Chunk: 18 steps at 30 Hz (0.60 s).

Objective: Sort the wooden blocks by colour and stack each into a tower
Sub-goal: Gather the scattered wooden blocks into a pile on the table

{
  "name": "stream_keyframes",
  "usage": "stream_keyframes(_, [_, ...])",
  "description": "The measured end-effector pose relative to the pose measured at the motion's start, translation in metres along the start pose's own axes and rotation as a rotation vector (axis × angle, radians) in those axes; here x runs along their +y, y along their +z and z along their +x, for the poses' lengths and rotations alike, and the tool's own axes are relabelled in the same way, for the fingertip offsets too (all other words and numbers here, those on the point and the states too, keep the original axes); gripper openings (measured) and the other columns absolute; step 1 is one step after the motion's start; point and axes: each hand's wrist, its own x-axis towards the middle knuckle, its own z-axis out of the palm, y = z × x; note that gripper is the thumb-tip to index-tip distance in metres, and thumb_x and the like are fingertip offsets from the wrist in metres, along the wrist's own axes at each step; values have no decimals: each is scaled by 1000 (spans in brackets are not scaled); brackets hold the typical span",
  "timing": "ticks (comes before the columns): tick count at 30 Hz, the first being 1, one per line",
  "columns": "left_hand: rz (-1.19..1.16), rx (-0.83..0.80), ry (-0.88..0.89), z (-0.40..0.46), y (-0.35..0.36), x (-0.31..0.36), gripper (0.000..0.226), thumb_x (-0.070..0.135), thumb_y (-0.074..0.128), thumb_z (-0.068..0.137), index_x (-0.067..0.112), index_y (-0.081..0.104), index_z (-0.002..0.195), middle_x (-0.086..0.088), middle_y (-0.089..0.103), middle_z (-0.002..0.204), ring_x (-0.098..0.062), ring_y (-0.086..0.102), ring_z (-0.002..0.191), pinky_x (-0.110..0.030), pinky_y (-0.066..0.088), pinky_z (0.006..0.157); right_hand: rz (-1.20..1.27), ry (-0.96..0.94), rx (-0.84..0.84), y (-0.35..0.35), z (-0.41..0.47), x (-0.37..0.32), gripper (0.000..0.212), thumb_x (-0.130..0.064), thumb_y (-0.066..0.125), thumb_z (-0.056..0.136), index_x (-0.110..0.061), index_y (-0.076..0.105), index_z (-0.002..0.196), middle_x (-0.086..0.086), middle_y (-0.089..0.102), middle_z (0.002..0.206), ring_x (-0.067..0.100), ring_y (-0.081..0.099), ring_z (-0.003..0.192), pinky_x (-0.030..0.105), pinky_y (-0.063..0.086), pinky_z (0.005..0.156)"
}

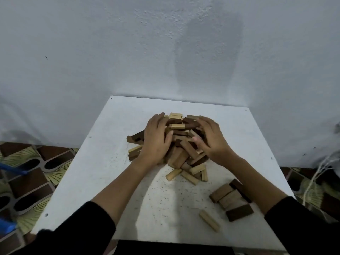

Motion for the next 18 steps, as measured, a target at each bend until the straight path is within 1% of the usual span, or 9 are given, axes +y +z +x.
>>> stream_keyframes(2, [-55,-41,117,-12,5,24,42,21,46,91,6,51,130,-10,45,138,-18,31,131,-29,23,113,11,48,18,-15,-17,10,50,-32,49,93,-13,41,138,3,36,142,12,26,129,23,19,104])
stream_keyframes(4, [-116,-129,212,-31,12,44,41,19,47,91,6,52,129,-9,47,134,-12,31,125,-14,17,106,17,105,10,-26,-40,26,39,-21,53,95,-15,47,132,2,41,138,13,32,125,22,22,100])
stream_keyframes(5, [-139,-196,256,-43,18,54,42,21,46,91,6,52,129,-8,48,132,-12,32,124,-11,17,102,27,139,12,-31,-56,35,36,-17,54,94,-18,49,130,-1,43,134,12,35,121,23,26,98])
stream_keyframes(8, [-180,-405,360,-77,39,69,45,28,48,90,5,52,129,-9,51,130,-17,38,124,-19,27,103,20,237,-20,-40,-100,56,36,-14,57,91,-25,50,125,-10,44,125,15,44,113,25,33,91])
stream_keyframes(10, [-142,-472,393,-96,54,76,51,37,53,88,6,52,128,-10,51,129,-20,42,121,-32,37,103,-66,284,-55,-40,-125,67,35,-18,61,89,-21,54,123,-3,48,126,20,44,113,26,31,92])
stream_keyframes(12, [-91,-458,375,-109,67,83,68,55,51,79,6,53,127,-10,53,127,-21,43,117,-36,39,99,-127,342,-20,-36,-143,72,37,-32,62,86,-15,58,119,5,52,125,26,45,113,27,27,90])
stream_keyframes(14, [-47,-454,312,-122,77,93,84,70,46,72,8,50,128,-8,52,129,-23,45,119,-36,38,100,-166,372,26,-30,-159,74,52,-51,56,78,-12,62,113,9,55,119,30,48,109,28,27,86])
stream_keyframes(15, [-1,-425,307,-129,82,96,89,75,44,69,9,50,129,-7,53,129,-23,47,119,-36,39,100,-181,386,33,-25,-165,75,55,-53,57,76,-12,62,112,10,55,117,30,48,108,29,27,85])
stream_keyframes(18, [114,-366,301,-151,94,101,99,84,40,63,12,47,130,-4,53,132,-23,50,120,-39,40,102,-224,400,55,-14,-179,77,45,-40,73,77,-11,64,111,11,55,112,32,49,104,32,32,82])
